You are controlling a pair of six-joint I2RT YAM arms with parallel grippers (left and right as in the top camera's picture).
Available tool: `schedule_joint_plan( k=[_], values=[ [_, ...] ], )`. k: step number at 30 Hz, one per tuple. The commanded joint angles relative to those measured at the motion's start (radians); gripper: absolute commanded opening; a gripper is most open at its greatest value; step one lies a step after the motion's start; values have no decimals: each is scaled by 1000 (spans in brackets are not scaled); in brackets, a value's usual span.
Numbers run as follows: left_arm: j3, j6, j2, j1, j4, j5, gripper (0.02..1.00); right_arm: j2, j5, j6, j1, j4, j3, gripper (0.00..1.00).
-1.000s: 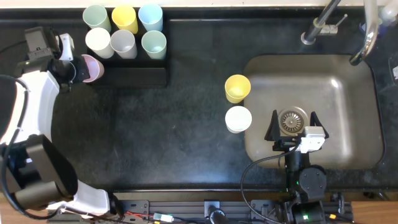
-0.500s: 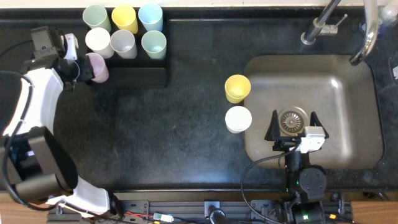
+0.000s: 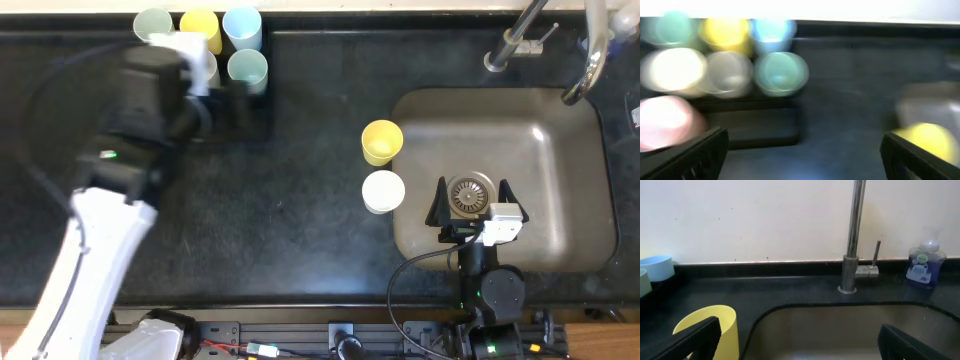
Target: Store Cups
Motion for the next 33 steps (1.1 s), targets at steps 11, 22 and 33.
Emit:
schedule_joint_plan(
  k=[11, 22, 33],
  values=[
    [219, -302, 467, -449, -49, -50, 954, -11, 9, 5, -1, 7, -13, 998],
    [229, -372, 604, -449, 22, -143, 851, -11, 9, 5, -1, 7, -13, 996],
    [311, -360, 686, -449, 34, -187, 49, -11, 9, 5, -1, 7, -13, 996]
  ],
)
